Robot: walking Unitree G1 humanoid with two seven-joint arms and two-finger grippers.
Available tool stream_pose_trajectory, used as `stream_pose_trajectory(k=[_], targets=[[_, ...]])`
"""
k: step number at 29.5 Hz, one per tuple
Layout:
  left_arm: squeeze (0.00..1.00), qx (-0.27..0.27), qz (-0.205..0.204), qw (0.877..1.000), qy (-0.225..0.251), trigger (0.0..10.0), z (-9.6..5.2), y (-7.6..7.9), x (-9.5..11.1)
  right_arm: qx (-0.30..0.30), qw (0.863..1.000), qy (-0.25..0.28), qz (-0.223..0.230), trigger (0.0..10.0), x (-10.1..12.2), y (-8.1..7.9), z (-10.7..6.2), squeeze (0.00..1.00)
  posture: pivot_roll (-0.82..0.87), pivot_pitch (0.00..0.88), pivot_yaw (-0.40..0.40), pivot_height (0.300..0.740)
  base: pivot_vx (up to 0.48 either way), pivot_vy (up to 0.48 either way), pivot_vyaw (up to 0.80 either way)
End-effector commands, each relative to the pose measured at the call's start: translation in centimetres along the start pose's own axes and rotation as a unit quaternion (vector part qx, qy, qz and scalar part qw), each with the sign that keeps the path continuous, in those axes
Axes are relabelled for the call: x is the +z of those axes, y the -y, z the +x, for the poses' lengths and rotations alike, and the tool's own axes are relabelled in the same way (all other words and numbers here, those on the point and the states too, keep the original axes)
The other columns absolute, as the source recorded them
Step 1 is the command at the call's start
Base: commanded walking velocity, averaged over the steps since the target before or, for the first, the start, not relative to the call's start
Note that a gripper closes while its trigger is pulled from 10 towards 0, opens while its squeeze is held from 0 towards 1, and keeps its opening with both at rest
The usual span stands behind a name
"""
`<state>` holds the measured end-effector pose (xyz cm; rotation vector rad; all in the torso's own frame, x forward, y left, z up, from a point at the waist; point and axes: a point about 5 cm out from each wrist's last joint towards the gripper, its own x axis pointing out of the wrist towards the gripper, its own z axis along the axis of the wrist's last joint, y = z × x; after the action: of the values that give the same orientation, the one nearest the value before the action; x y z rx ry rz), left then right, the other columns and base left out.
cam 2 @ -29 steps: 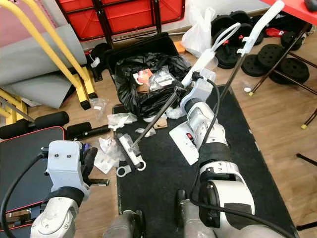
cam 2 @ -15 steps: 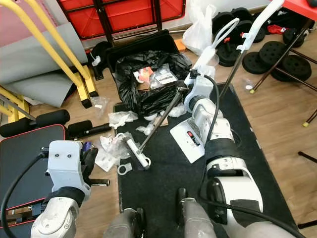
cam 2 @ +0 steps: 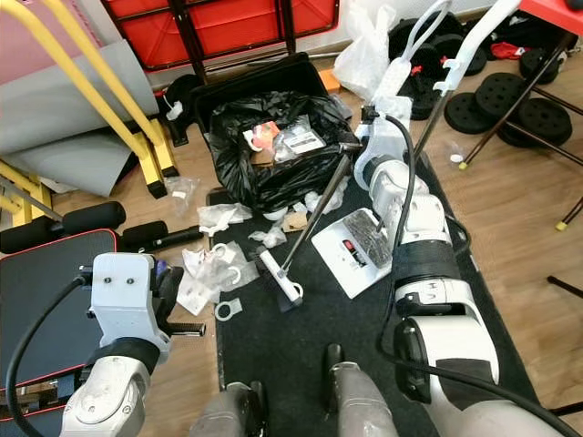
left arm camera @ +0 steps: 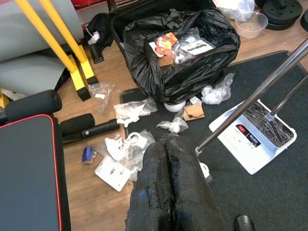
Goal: Sweep floor
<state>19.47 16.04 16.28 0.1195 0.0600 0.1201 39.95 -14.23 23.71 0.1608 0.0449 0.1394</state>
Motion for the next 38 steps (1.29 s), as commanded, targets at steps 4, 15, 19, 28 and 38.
stream_pose_trajectory(k=[4, 15, 19, 28, 38], targets=[[0.00, 0.015, 0.005, 1.000, -0.019, 10.0, -0.1, -0.1, -0.7, -0.014, 0.999, 0.016, -0.029, 10.0, 1.6, 0.2, -0.3, 0.00, -0.06, 0.330, -0.029, 0.740, 0.000, 0.000, 0.00], [0.00, 0.015, 0.005, 1.000, -0.017, 10.0, 0.2, -0.2, -0.8, 0.051, 0.993, 0.105, 0.010, 10.0, 5.3, -1.9, -1.0, 0.00, -0.06, 0.319, -0.029, 0.740, 0.000, 0.000, 0.00], [0.00, 0.017, 0.005, 1.000, -0.015, 10.0, 0.2, -0.2, -0.8, 0.085, 0.989, 0.113, 0.037, 10.0, 5.6, -2.9, -1.1, 0.00, -0.06, 0.313, -0.029, 0.740, 0.000, 0.000, 0.00], [0.00, 0.010, 0.000, 1.000, -0.012, 10.0, 0.6, -0.1, -0.9, 0.166, 0.971, 0.120, 0.126, 10.0, 6.4, -4.6, -2.2, 0.00, -0.07, 0.294, -0.027, 0.740, 0.000, 0.000, 0.00], [0.00, -0.009, -0.015, 1.000, -0.011, 10.0, 0.9, 0.2, -1.2, 0.197, 0.974, 0.062, 0.097, 10.0, 3.0, -5.4, -3.6, 0.00, -0.08, 0.258, -0.035, 0.740, 0.000, 0.000, 0.00]])
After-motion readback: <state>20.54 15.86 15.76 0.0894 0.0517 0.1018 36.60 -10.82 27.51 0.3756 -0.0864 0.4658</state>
